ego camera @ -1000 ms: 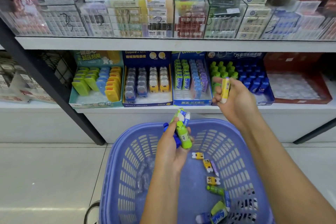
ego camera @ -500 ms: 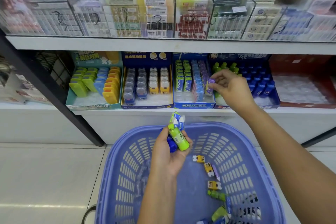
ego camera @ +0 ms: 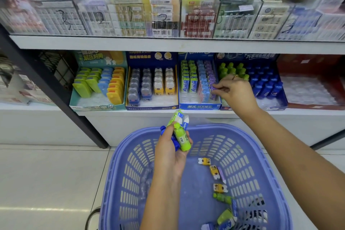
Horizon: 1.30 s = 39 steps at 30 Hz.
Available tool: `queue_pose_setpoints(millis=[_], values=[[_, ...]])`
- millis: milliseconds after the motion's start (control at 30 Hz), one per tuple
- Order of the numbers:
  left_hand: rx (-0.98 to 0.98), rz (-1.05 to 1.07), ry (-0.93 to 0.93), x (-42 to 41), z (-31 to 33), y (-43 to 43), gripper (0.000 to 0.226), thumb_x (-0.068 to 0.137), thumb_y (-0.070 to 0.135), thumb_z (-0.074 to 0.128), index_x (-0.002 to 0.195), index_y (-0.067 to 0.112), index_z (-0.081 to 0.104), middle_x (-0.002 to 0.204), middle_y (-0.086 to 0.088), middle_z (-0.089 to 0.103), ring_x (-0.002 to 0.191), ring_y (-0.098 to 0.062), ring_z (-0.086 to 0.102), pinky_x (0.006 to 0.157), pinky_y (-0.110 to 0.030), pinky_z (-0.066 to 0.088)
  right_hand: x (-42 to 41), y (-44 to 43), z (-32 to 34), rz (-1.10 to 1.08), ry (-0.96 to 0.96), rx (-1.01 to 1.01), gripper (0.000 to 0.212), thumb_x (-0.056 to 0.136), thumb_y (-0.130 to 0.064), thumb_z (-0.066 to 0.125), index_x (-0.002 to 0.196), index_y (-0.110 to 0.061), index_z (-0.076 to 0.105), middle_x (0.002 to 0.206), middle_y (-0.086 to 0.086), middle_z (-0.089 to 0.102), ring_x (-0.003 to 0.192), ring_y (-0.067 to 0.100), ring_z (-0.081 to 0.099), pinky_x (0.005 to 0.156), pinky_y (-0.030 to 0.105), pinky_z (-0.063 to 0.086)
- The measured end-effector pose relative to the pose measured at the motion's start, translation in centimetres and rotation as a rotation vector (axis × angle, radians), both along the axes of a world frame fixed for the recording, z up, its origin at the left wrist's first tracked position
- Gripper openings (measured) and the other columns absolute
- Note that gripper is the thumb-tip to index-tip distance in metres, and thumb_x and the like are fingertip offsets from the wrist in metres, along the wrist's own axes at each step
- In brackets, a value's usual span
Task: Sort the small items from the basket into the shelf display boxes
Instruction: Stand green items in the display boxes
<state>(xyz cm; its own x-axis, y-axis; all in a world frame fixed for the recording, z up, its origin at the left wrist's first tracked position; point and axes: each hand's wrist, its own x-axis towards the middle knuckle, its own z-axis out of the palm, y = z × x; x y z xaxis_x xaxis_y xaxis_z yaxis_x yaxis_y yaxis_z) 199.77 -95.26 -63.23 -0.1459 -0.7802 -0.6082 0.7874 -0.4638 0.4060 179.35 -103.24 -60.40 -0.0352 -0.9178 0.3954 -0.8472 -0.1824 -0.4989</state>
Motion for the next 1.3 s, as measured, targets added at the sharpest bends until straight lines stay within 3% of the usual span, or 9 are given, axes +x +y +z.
queue_pose_setpoints(millis=[167, 300, 400, 500, 600, 767, 933, 1133, 1300], values=[[-0.023, 0.014, 0.014, 0.0, 0.5, 0.4, 0.015, 0.093, 0.016, 0.055, 0.099, 0.004, 0.063, 0.062, -0.006, 0.062, 0.052, -0.015, 0.058, 0.048, -0.025, 0.048, 1.3, 1.5, 2.2, -0.068, 0.08, 0.07, 0.032, 0.082, -0.024, 0.071, 0.11, -0.009, 0.068, 0.101, 0.008, 0.058, 0.073, 0.017, 0.053, 0.072, 0.024, 0.041], [-0.086, 0.037, -0.012, -0.6, 0.8, 0.6, 0.016, 0.095, 0.015, 0.052, 0.1, 0.006, 0.064, 0.063, -0.005, 0.059, 0.053, -0.013, 0.056, 0.048, -0.024, 0.044, 5.7, 6.3, 3.9, 0.123, -0.313, 0.292, 0.024, 0.068, -0.045, 0.078, 0.079, -0.029, 0.064, 0.075, -0.006, 0.063, 0.056, 0.007, 0.055, 0.054, 0.02, 0.045], [-0.134, -0.007, -0.033, -1.0, 1.1, 1.0, 0.02, 0.096, 0.018, 0.05, 0.106, 0.006, 0.063, 0.076, -0.007, 0.068, 0.064, -0.013, 0.065, 0.05, -0.023, 0.049, 8.2, 8.6, 4.1, 0.276, -0.221, 0.399, 0.03, 0.067, -0.034, 0.082, 0.094, -0.031, 0.07, 0.081, -0.01, 0.059, 0.06, 0.003, 0.054, 0.058, 0.011, 0.042], [-0.144, -0.044, -0.024, -1.2, 1.4, 1.4, 0.02, 0.096, 0.016, 0.05, 0.103, 0.004, 0.064, 0.079, -0.009, 0.07, 0.069, -0.016, 0.069, 0.05, -0.024, 0.052, 8.5, 9.9, 4.3, 0.315, -0.179, 0.402, 0.033, 0.069, -0.02, 0.082, 0.099, -0.028, 0.069, 0.082, -0.01, 0.056, 0.063, 0.006, 0.055, 0.062, 0.014, 0.045], [-0.125, -0.029, -0.029, -1.3, 1.8, 1.4, 0.017, 0.092, 0.013, 0.056, 0.103, 0.004, 0.064, 0.076, -0.008, 0.071, 0.065, -0.015, 0.069, 0.048, -0.023, 0.052, 7.1, 10.3, 5.3, 0.327, -0.365, 0.448, 0.027, 0.066, -0.018, 0.084, 0.088, -0.024, 0.068, 0.077, -0.005, 0.065, 0.064, 0.009, 0.059, 0.067, 0.026, 0.052], [-0.12, -0.054, -0.081, -0.7, 1.7, 1.3, 0.013, 0.091, 0.01, 0.058, 0.097, 0.001, 0.065, 0.069, -0.009, 0.07, 0.058, -0.014, 0.066, 0.049, -0.022, 0.052, 1.3, 8.6, 6.5, 0.071, -0.633, 0.173, 0.026, 0.063, -0.017, 0.082, 0.084, -0.025, 0.068, 0.075, -0.008, 0.07, 0.07, 0.002, 0.066, 0.065, 0.011, 0.051], [-0.19, -0.114, -0.177, -1.1, 1.5, 1.2, 0.017, 0.091, 0.01, 0.058, 0.105, 0.002, 0.064, 0.078, -0.009, 0.072, 0.063, -0.014, 0.067, 0.055, -0.022, 0.054, -3.7, 4.4, 4.1, -0.302, -0.459, 0.053, 0.028, 0.074, -0.009, 0.077, 0.1, -0.011, 0.066, 0.093, 0.007, 0.068, 0.088, 0.021, 0.067, 0.079, 0.034, 0.055], [-0.275, -0.139, -0.31, -1.6, 1.0, 0.9, 0.02, 0.091, 0.01, 0.059, 0.11, 0.004, 0.063, 0.084, -0.008, 0.072, 0.062, -0.015, 0.064, 0.056, -0.023, 0.054, -4.7, 1.0, 1.9, -0.267, -0.248, 0.149, 0.034, 0.074, -0.008, 0.077, 0.106, -0.003, 0.066, 0.096, 0.016, 0.068, 0.081, 0.017, 0.06, 0.071, 0.017, 0.044], [-0.334, -0.169, -0.378, -1.8, 0.9, 0.5, 0.013, 0.089, 0.01, 0.062, 0.102, 0.009, 0.066, 0.083, -0.005, 0.073, 0.063, -0.015, 0.065, 0.056, -0.023, 0.054, -5.1, 0.3, 0.4, -0.291, -0.17, 0.146, 0.033, 0.072, -0.008, 0.079, 0.103, -0.002, 0.068, 0.092, 0.015, 0.068, 0.081, 0.021, 0.062, 0.076, 0.024, 0.046]])
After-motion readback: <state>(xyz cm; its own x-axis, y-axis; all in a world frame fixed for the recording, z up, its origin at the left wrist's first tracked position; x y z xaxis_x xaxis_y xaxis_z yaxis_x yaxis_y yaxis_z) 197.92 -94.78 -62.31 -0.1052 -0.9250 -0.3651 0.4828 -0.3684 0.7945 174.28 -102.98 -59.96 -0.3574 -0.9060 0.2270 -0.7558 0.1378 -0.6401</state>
